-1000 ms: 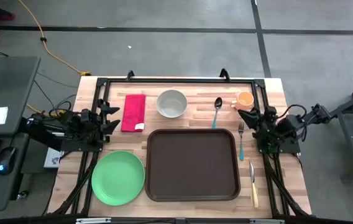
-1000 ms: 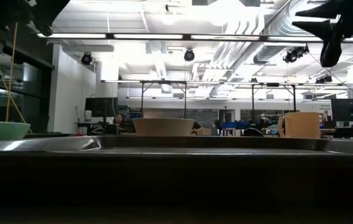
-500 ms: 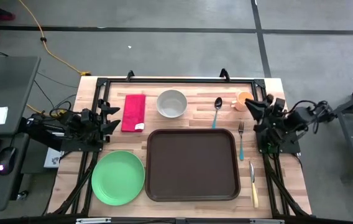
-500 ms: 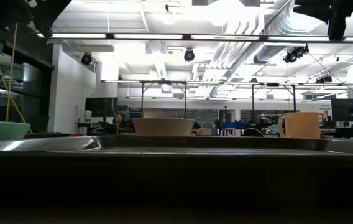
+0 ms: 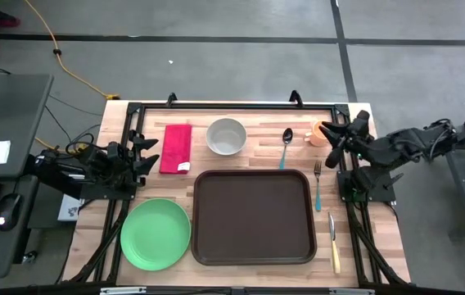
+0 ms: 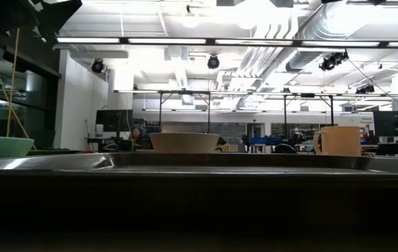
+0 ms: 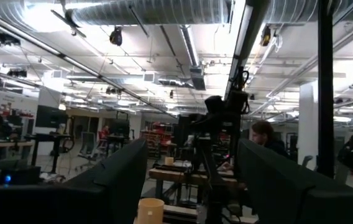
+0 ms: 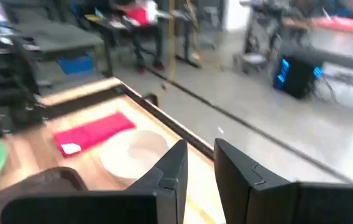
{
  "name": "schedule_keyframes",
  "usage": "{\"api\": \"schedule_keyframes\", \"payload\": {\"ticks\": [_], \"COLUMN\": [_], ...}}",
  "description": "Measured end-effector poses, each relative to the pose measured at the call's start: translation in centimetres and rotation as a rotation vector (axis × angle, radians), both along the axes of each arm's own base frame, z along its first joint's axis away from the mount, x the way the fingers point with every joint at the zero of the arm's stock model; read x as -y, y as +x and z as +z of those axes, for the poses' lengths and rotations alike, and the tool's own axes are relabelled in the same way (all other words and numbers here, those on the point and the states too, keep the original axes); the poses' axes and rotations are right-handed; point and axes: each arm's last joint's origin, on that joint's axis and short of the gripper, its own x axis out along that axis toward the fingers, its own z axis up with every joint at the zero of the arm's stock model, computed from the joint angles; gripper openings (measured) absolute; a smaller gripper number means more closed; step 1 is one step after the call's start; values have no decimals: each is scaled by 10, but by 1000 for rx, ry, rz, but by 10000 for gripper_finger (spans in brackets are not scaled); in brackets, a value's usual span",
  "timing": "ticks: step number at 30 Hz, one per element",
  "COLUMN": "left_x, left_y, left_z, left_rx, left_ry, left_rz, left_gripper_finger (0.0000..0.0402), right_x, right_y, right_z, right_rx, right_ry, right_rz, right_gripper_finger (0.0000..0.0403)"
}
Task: Set up tray
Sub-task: Put the yellow cup on the top left of the brown serving tray
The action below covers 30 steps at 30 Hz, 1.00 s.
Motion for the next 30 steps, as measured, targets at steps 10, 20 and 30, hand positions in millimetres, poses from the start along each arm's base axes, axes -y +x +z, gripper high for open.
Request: {"api": "schedule_keyframes", "payload": {"ticks": [10,20,30], "left_x": [0,-2,-4], "left_y": [2,1,-6], "left_z": [-4,-2,21], "left_rx": [-38,-34,-88], "left_ry": [-33,-75,-26], "left_rz": [-21,37,86], "left_gripper_finger": [282,282,282], "right_x": [22,57,72], "right_y": [27,34,29], "right_z": [11,-7,-21], "right_rx": [-227,-305,-810], "right_ry": [227,532,373], "right_rz": [-152,-309,-52], "right_gripper_finger": [58,58,58]}}
